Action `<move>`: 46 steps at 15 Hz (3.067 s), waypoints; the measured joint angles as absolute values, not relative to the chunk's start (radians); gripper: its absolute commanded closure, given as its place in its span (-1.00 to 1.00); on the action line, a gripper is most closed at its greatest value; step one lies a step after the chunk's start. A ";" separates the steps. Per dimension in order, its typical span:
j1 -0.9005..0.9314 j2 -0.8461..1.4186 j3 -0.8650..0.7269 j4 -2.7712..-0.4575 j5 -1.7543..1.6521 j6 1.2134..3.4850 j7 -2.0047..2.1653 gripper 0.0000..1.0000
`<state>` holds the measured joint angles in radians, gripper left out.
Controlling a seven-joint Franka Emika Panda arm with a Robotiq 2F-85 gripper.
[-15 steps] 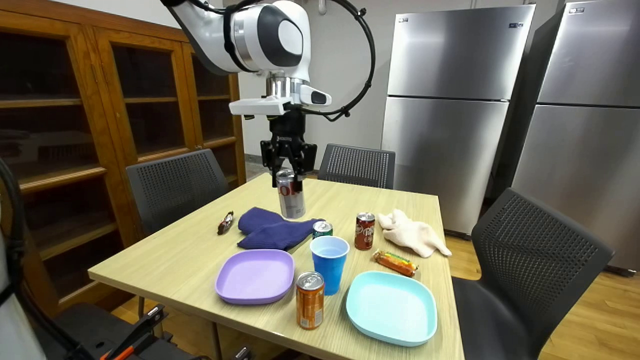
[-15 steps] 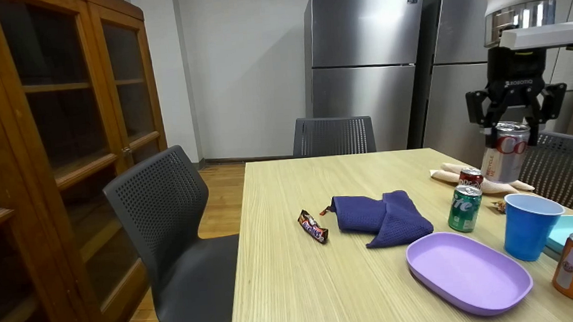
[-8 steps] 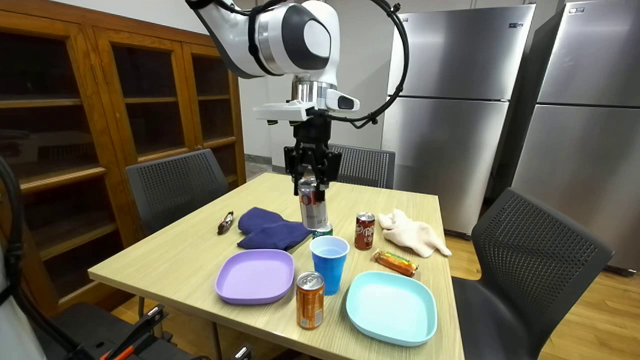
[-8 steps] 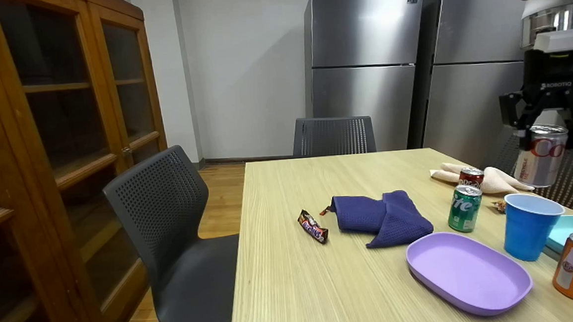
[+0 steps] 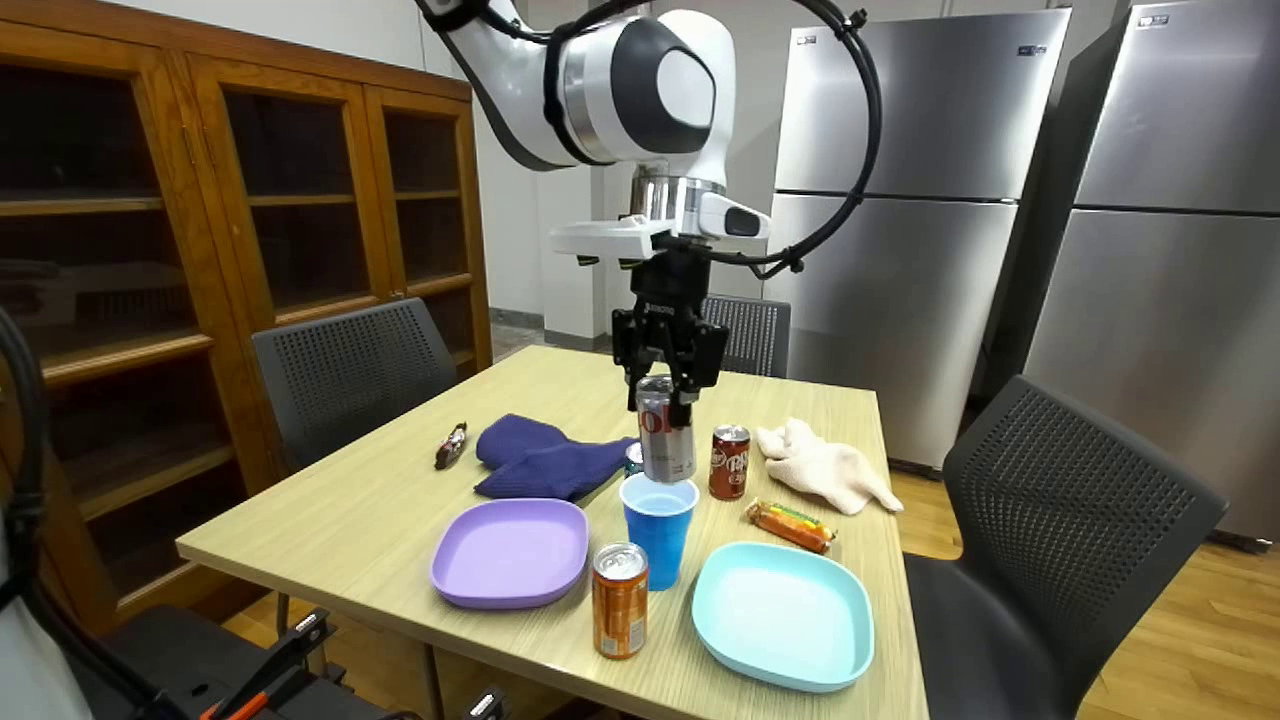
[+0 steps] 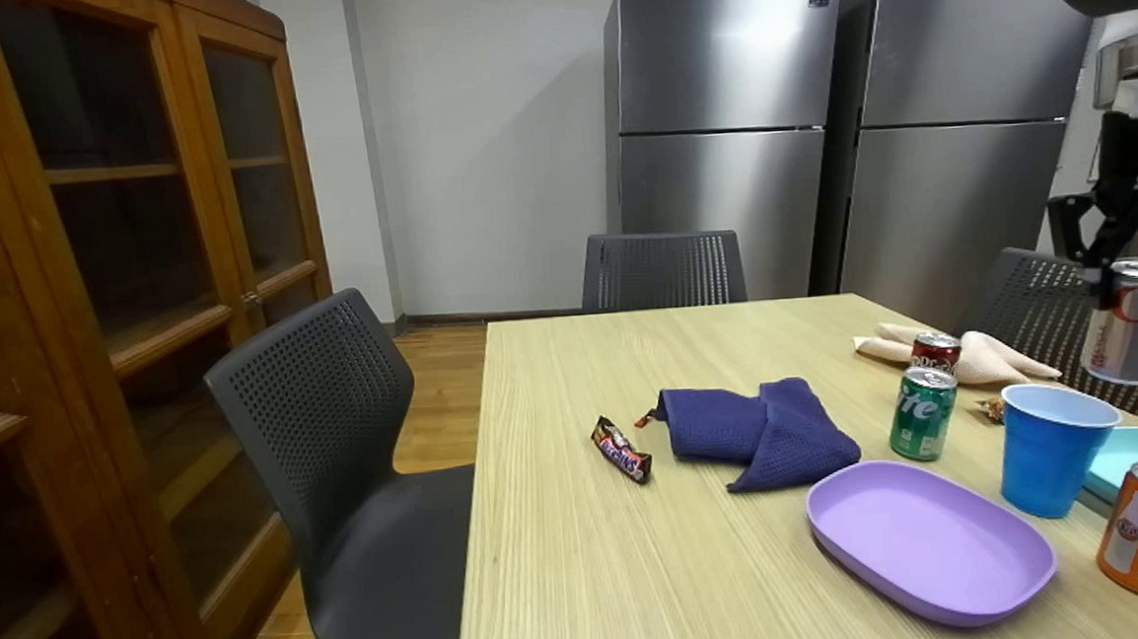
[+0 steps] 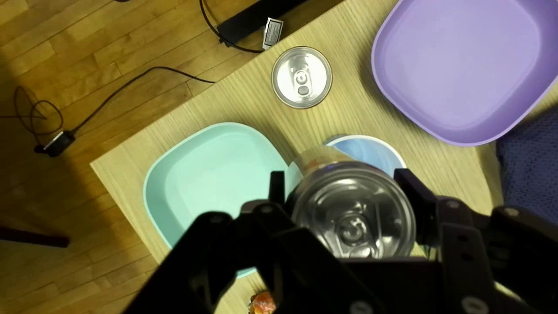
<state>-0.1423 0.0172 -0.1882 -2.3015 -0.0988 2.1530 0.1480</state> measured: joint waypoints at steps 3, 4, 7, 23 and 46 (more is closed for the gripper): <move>-0.158 0.044 -0.209 -2.286 -0.098 2.158 0.152 0.23; -0.164 0.053 -0.214 -2.281 -0.098 2.161 0.152 0.23; -0.177 0.086 -0.231 -2.269 -0.097 2.189 0.152 0.23; -0.239 0.254 -0.284 -2.191 0.001 2.276 0.152 0.23; -0.297 0.416 -0.304 -2.108 0.104 2.283 0.152 0.23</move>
<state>-0.2967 0.4155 -0.3040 -2.1081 0.1039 2.2830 0.1523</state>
